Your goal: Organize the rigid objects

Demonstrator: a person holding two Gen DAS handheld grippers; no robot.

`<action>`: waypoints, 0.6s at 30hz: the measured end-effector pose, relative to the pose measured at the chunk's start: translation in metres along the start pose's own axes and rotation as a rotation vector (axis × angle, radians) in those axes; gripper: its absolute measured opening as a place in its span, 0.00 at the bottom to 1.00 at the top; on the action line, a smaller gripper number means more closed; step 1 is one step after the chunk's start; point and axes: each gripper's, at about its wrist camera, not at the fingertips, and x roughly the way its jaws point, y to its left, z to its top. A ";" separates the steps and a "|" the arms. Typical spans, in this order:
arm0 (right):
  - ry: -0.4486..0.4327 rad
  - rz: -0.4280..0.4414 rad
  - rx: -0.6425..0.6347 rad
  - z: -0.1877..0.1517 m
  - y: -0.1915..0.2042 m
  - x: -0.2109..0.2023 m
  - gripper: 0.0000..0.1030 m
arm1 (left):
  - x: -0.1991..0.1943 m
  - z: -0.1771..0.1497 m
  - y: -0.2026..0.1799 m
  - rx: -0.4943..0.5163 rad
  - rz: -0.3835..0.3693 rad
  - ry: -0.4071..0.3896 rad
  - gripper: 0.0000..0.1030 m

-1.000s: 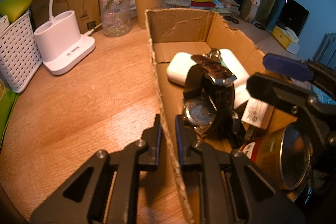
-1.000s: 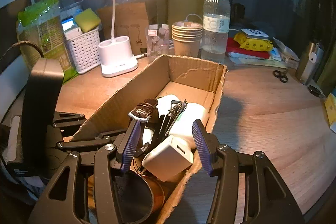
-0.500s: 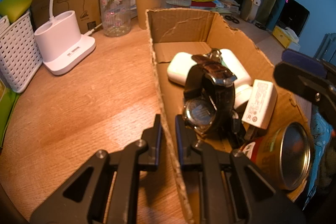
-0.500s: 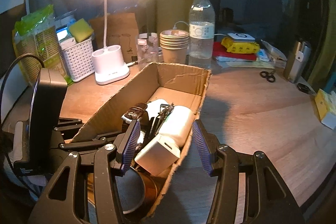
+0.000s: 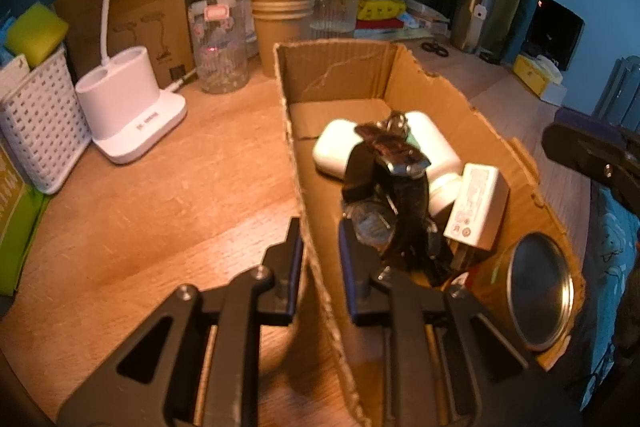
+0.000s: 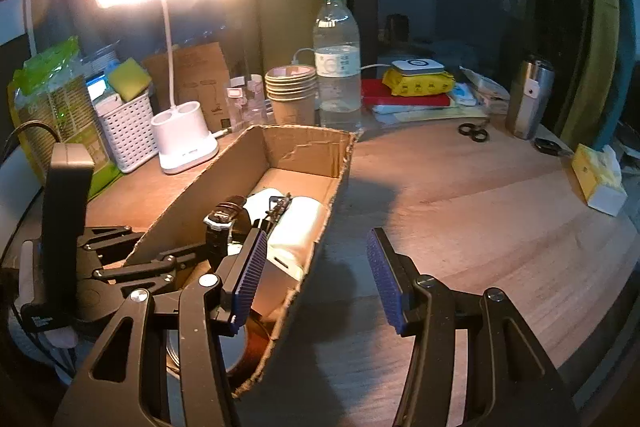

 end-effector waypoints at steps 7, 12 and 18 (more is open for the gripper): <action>-0.028 -0.054 0.029 -0.003 -0.009 -0.016 0.53 | -0.017 0.002 -0.003 0.018 0.011 -0.071 0.22; -0.052 -0.106 0.019 -0.007 -0.008 -0.029 0.54 | -0.029 0.003 -0.005 0.026 0.001 -0.134 0.33; -0.091 -0.146 0.020 -0.005 -0.008 -0.048 0.56 | -0.051 0.006 -0.012 0.046 -0.021 -0.218 0.52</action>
